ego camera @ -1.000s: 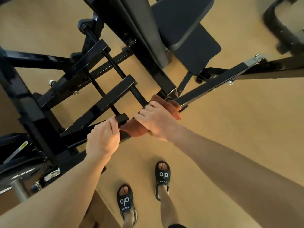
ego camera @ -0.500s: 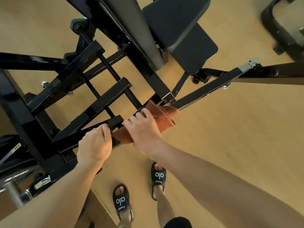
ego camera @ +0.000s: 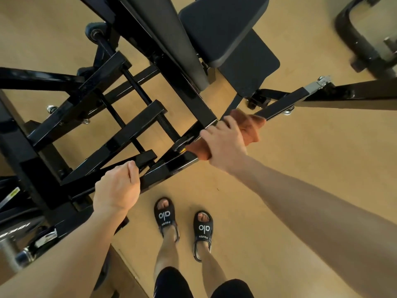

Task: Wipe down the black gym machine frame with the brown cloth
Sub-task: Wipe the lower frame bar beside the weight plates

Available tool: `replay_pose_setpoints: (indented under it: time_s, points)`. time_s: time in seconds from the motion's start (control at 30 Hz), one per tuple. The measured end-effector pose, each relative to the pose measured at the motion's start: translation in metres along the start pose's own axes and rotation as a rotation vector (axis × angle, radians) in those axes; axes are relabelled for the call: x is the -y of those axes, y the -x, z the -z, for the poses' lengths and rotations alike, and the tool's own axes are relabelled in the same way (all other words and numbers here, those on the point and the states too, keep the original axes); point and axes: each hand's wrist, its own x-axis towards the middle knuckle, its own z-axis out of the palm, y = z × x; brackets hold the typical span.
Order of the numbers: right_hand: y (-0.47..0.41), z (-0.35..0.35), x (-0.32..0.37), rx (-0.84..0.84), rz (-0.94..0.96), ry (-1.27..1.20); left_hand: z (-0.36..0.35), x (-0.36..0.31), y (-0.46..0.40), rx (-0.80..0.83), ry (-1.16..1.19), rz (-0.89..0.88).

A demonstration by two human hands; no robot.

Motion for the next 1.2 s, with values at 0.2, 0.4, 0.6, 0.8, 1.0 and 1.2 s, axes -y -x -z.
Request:
replay_pose_setpoints:
  time_s: [0.2, 0.4, 0.6, 0.8, 1.0, 1.2]
  points:
    - [0.000, -0.010, 0.062, -0.038, 0.183, -0.083, 0.001, -0.005, 0.001, 0.000, -0.086, -0.032]
    - [-0.010, -0.013, -0.005, -0.078, 0.292, -0.033, -0.003, -0.099, -0.033, -0.030, 0.000, -0.322]
    - [-0.016, -0.012, -0.143, -0.070, 0.021, 0.085, -0.043, -0.154, -0.045, 0.156, -0.008, -0.318]
    - [-0.015, -0.003, -0.147, 0.020, -0.142, 0.108, -0.054, -0.146, -0.050, 0.002, -0.006, -0.386]
    - [-0.006, -0.014, -0.052, -0.052, -0.004, -0.012, -0.050, -0.148, -0.052, 0.043, -0.018, -0.343]
    - [-0.016, -0.010, -0.128, -0.079, 0.198, -0.019, -0.053, -0.140, -0.054, 0.015, 0.011, -0.420]
